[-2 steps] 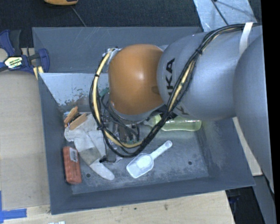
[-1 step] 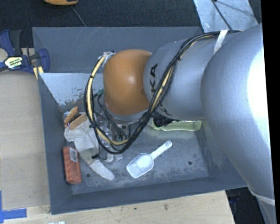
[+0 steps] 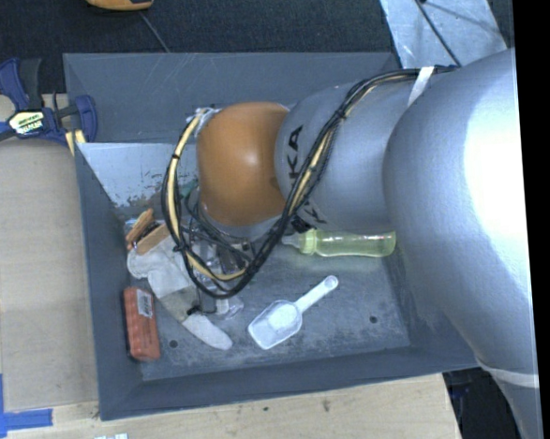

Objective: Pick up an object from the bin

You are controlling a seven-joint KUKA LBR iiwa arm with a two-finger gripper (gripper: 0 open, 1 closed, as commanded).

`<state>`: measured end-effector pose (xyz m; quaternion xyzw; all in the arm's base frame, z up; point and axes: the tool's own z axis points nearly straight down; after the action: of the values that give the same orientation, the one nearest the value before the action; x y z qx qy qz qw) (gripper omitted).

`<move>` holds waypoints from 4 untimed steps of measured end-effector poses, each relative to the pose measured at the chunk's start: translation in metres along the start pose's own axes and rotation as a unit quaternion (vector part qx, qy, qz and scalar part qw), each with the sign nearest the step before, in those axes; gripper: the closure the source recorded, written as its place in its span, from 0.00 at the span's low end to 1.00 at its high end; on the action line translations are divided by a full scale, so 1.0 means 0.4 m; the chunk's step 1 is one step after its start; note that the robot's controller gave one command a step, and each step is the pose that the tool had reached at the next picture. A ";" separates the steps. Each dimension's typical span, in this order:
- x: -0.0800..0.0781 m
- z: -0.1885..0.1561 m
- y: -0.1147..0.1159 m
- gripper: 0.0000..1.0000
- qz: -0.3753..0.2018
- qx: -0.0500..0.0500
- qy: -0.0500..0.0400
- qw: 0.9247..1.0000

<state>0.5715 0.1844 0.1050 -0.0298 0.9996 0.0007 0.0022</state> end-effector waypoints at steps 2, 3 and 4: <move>0.006 0.075 0.007 0.00 0.131 -0.002 -0.002 0.991; 0.044 0.072 0.010 1.00 0.111 -0.003 -0.007 0.994; 0.044 0.072 0.010 1.00 0.111 -0.003 -0.007 0.994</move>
Offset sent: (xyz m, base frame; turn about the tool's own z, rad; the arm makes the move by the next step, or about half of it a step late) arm -0.0055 0.0010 -0.0350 0.2663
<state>0.5539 0.1875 0.0760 0.0811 0.9967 0.0041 0.0089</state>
